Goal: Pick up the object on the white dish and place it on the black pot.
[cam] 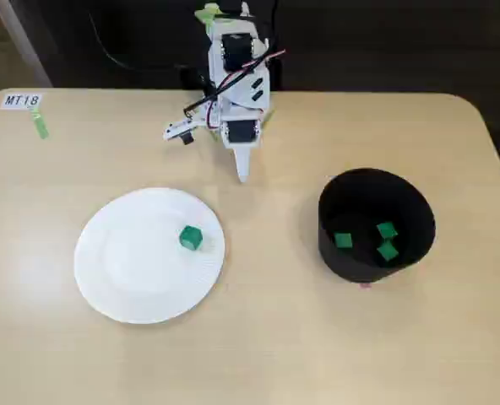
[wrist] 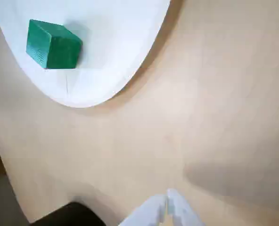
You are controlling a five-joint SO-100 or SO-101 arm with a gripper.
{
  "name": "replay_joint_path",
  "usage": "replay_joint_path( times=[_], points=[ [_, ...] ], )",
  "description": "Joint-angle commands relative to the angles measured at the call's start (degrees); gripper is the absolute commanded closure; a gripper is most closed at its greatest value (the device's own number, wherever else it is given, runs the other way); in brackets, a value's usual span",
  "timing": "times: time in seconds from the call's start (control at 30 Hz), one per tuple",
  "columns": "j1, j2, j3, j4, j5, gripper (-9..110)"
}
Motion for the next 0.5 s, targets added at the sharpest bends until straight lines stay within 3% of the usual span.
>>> replay_joint_path(
  times=[0.0, 0.3, 0.47],
  points=[
    [0.8, 6.2, -2.1, -3.7, -3.3, 101],
    [-0.8, 6.2, -3.6, -2.6, -4.1, 101],
    [-1.6, 5.2, -12.7, -0.1, -4.5, 101]
  ],
)
